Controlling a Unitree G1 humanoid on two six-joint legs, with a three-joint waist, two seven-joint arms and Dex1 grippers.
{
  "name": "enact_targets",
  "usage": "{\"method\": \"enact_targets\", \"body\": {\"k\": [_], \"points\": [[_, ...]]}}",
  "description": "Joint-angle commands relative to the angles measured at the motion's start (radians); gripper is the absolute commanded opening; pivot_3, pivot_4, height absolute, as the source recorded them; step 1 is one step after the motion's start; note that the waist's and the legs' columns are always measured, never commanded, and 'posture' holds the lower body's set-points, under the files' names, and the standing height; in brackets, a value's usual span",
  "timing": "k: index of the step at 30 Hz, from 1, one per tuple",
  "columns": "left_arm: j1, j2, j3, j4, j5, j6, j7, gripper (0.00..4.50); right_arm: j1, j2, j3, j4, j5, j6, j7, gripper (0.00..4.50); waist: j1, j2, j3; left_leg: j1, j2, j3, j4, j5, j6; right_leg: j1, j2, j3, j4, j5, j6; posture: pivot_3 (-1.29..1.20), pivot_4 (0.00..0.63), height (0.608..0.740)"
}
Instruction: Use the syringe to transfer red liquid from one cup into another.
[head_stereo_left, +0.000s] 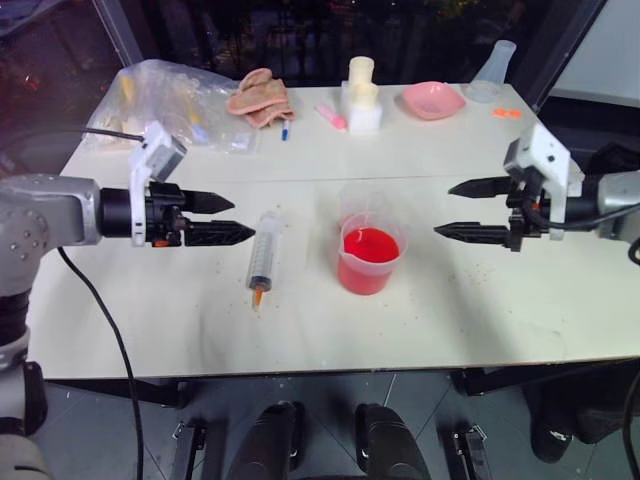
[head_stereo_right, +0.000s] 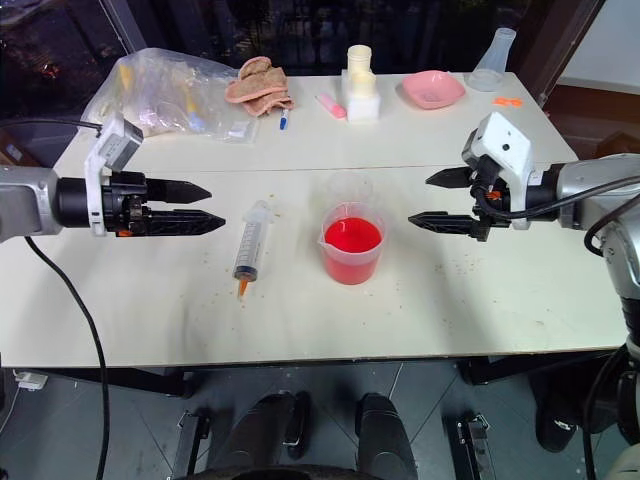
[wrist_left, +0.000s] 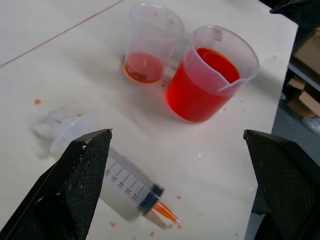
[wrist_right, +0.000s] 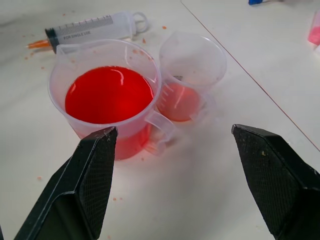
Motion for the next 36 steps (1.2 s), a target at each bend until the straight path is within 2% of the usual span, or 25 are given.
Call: {"method": "enact_targets", "body": {"k": [1,2,7,10,12,14,17,21,23,28,31,36], "points": [[-0.021,0.032,-0.026,-0.037,0.039,0.0,0.022,4.46,-0.011,-0.007,-0.04,-0.041,0.013,0.007,-0.007,3.81,0.0,0.0,0.0,0.0,0.0,0.0,0.0,0.0,0.0,0.0,0.0,0.0,0.0,0.0,0.0,0.0,0.15,0.74],[-0.021,0.043,-0.033,-0.036,0.044,-0.001,0.012,4.46,-0.015,-0.005,-0.045,-0.062,0.029,0.021,-0.008,3.81,0.0,0.0,0.0,0.0,0.0,0.0,0.0,0.0,0.0,0.0,0.0,0.0,0.0,0.0,0.0,0.0,0.15,0.74],[-0.092,-0.037,-0.042,0.012,0.076,0.019,0.108,4.46,-0.046,-0.008,-0.06,-0.133,0.088,0.063,0.0,3.81,0.003,0.0,0.0,0.0,0.0,0.0,0.0,0.0,0.0,0.0,0.0,0.0,0.0,0.0,0.0,0.0,0.15,0.74],[-0.203,-0.144,0.0,0.067,0.056,0.109,0.225,4.46,-0.063,-0.012,-0.051,-0.158,0.103,0.085,-0.001,3.81,0.008,0.0,0.0,0.0,0.0,0.0,0.001,0.0,0.0,0.001,0.0,-0.001,0.0,0.0,0.0,0.0,0.15,0.74],[-0.318,-0.249,-0.003,0.128,0.116,0.215,0.368,4.46,-0.095,-0.004,-0.059,-0.166,0.146,0.124,0.003,3.81,0.009,-0.001,0.0,-0.001,0.0,-0.002,0.003,0.0,0.001,0.002,0.001,-0.003,0.0,0.0,0.0,0.0,0.15,0.74],[-0.406,-0.304,-0.034,0.181,0.174,0.316,0.458,4.46,-0.128,-0.002,-0.065,-0.181,0.201,0.159,0.022,3.81,0.006,-0.001,0.0,-0.001,-0.001,-0.003,0.005,0.0,0.001,0.002,0.0,-0.004,0.0,0.0,0.0,0.0,0.15,0.74],[-0.493,-0.343,-0.114,0.264,0.226,0.412,0.54,4.46,-0.137,-0.019,-0.047,-0.204,0.212,0.145,0.057,3.81,0.0,-0.001,0.0,-0.001,-0.001,-0.002,0.004,0.0,0.001,0.002,0.002,-0.003,0.001,0.0,0.001,0.0,0.15,0.74],[-0.574,-0.347,-0.313,0.358,0.228,0.425,0.612,4.46,-0.154,-0.024,-0.023,-0.193,0.197,0.137,0.067,3.81,-0.003,-0.001,0.0,0.0,0.0,-0.002,0.003,0.0,0.001,0.001,0.004,-0.003,0.002,0.0,0.001,0.0,0.15,0.74],[-0.616,-0.339,-0.425,0.431,0.184,0.425,0.629,4.46,-0.162,-0.017,-0.01,-0.183,0.183,0.135,0.057,3.81,-0.002,-0.001,0.0,0.0,0.0,-0.002,0.003,0.0,0.001,0.001,0.003,-0.001,0.002,0.0,0.001,0.0,0.15,0.74],[-0.738,-0.395,-0.548,0.67,0.061,0.425,0.756,4.46,-0.154,-0.011,0.001,-0.182,0.167,0.126,0.046,3.81,0.004,-0.001,0.001,-0.001,0.0,-0.002,0.003,0.0,0.001,0.0,0.002,-0.001,0.002,0.0,0.001,0.0,0.15,0.74],[-0.788,-0.483,-0.465,0.826,0.04,0.425,0.911,4.46,-0.154,-0.011,0.009,-0.173,0.151,0.115,0.043,3.81,0.006,-0.001,0.001,-0.001,-0.001,-0.002,0.003,0.0,0.001,0.0,0.001,-0.001,0.001,0.0,0.001,0.0,0.15,0.74],[-0.885,-0.637,-0.346,1.211,0.061,0.425,1.115,4.46,-0.174,-0.005,0.02,-0.144,0.133,0.112,0.041,3.81,0.006,-0.001,0.001,-0.003,-0.001,-0.002,0.004,0.0,0.001,-0.001,0.001,-0.001,0.002,0.0,0.001,0.0,0.15,0.74]]}}
